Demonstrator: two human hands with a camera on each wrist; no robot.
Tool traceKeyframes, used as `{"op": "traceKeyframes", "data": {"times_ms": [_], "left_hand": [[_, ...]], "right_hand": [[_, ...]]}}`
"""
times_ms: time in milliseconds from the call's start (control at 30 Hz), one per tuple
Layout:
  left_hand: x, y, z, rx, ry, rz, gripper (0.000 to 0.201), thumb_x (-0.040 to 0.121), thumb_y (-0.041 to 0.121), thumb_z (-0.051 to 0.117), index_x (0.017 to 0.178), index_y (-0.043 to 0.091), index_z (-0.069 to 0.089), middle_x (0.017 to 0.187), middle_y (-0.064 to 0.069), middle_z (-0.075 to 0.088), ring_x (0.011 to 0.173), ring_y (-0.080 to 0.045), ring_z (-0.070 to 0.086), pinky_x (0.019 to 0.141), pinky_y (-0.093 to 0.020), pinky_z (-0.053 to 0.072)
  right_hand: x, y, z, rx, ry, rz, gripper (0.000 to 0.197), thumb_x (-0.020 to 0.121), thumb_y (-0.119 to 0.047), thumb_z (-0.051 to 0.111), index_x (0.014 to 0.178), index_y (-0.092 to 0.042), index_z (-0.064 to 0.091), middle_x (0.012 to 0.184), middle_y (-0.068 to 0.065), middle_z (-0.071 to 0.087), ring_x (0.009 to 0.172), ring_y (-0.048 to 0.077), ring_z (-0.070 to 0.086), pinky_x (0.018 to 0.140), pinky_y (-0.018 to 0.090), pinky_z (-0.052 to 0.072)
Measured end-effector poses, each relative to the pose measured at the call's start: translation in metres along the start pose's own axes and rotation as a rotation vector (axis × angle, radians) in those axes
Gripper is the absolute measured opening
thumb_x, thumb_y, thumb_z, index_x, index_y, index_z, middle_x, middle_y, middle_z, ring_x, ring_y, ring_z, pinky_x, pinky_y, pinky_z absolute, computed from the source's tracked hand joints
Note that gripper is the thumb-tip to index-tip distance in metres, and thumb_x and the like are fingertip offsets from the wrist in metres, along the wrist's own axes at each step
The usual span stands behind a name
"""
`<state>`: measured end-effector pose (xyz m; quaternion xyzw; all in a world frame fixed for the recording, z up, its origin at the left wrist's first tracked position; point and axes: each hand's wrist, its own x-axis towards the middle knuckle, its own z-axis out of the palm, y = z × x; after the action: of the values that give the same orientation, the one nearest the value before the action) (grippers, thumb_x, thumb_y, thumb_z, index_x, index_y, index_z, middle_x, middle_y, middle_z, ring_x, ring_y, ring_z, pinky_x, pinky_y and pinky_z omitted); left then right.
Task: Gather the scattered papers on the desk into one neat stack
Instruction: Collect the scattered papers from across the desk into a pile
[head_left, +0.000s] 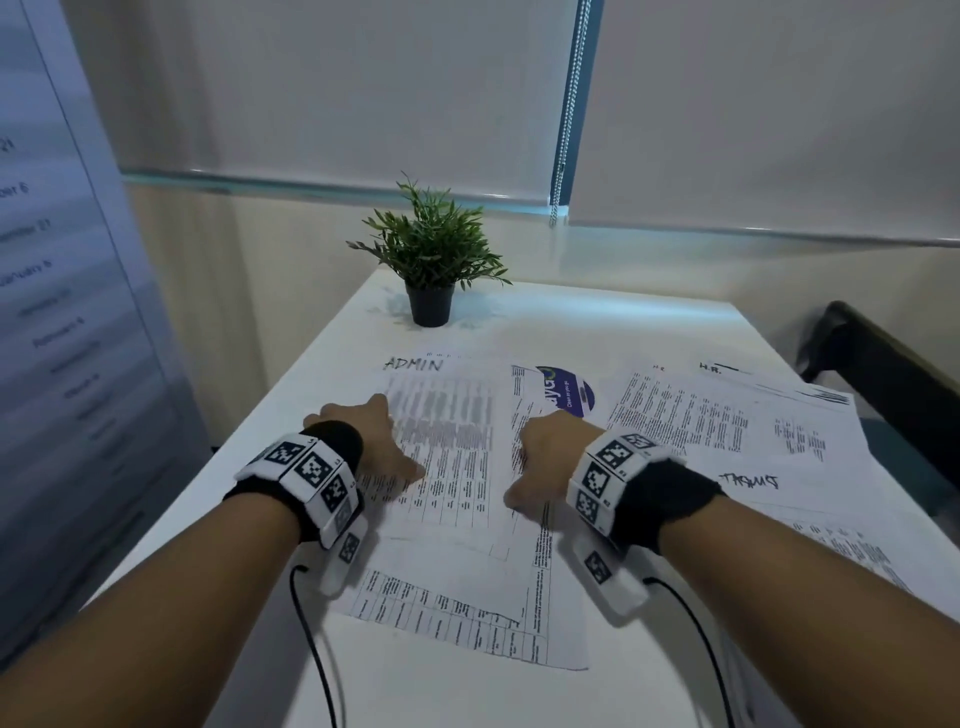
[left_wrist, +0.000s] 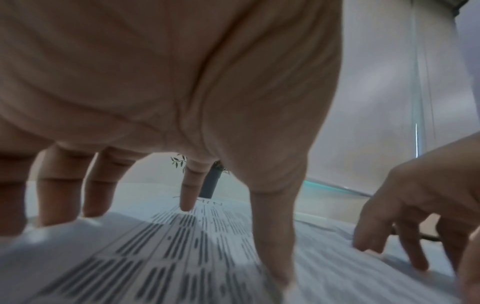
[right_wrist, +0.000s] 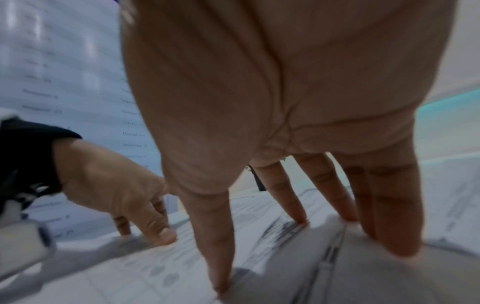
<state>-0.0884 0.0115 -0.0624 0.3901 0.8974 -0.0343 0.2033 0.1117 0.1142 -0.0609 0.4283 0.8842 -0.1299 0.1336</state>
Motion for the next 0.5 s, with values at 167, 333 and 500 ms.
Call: {"op": "traceKeyframes", "data": {"times_ms": [167, 333, 500], "left_hand": [[-0.004, 0.005, -0.003, -0.02, -0.09, 0.061, 0.126, 0.054, 0.06, 0.093, 0.157, 0.033, 0.025, 0.154, -0.016, 0.043, 0.137, -0.039, 0.047, 0.109, -0.052, 0.048], [-0.003, 0.006, 0.001, -0.014, -0.061, -0.031, 0.126, 0.044, 0.089, 0.069, 0.151, 0.033, 0.034, 0.152, -0.014, 0.043, 0.141, -0.037, 0.037, 0.113, -0.051, 0.039], [0.007, 0.025, 0.005, -0.041, -0.033, 0.05, 0.132, 0.041, 0.085, 0.068, 0.151, 0.025, 0.028, 0.143, -0.006, 0.058, 0.127, -0.034, 0.058, 0.105, -0.048, 0.05]], "right_hand": [[-0.001, -0.012, -0.008, 0.123, 0.008, -0.039, 0.025, 0.087, -0.028, 0.069, 0.095, -0.005, 0.061, 0.104, 0.013, 0.072, 0.086, 0.028, 0.067, 0.065, 0.031, 0.048], [-0.008, 0.005, -0.008, 0.249, 0.102, 0.094, 0.042, 0.082, -0.045, 0.076, 0.067, -0.014, 0.053, 0.067, 0.002, 0.055, 0.063, 0.02, 0.054, 0.056, 0.028, 0.043], [-0.012, -0.013, -0.007, 0.34, 0.04, 0.065, 0.043, 0.082, -0.047, 0.082, 0.076, -0.016, 0.053, 0.077, -0.002, 0.056, 0.064, 0.011, 0.05, 0.055, 0.026, 0.042]]}}
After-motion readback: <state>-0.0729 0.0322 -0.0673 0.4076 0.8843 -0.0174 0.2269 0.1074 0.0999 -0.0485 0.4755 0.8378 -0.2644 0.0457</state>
